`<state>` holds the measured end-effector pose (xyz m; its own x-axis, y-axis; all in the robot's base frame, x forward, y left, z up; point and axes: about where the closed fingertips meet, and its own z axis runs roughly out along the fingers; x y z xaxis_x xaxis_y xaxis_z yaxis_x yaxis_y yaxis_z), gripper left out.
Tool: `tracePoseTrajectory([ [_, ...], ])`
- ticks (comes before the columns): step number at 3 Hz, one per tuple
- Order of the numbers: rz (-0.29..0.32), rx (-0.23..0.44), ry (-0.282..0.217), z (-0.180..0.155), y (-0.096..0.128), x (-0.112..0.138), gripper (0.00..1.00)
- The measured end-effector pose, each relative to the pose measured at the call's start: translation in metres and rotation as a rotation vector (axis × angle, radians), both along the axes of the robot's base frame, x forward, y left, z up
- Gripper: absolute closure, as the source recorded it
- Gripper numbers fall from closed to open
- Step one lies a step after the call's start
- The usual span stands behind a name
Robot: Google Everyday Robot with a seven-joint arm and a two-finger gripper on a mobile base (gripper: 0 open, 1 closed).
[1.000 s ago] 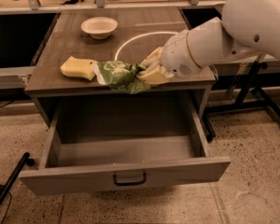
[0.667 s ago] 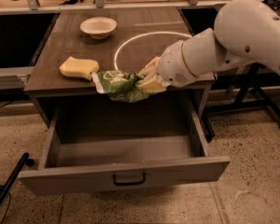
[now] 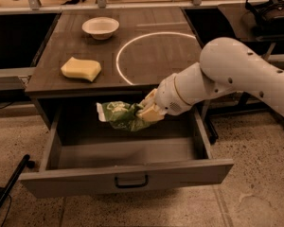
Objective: Place green jalapeno chip bag into top drawer
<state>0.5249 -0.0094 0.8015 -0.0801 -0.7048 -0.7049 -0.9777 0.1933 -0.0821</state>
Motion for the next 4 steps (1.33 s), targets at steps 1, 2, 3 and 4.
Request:
tracePoseTrajectory([
  [1,-0.041,-0.059,0.060,-0.038,-0.003,-0.003,1.00],
  [2,-0.093,-0.093,0.098,-0.068,-0.007,0.001,0.82],
  [3,-0.138,-0.112,0.121,-0.090,-0.013,0.008,0.58],
  [4,-0.174,-0.124,0.126,-0.099,-0.021,0.012,0.34],
])
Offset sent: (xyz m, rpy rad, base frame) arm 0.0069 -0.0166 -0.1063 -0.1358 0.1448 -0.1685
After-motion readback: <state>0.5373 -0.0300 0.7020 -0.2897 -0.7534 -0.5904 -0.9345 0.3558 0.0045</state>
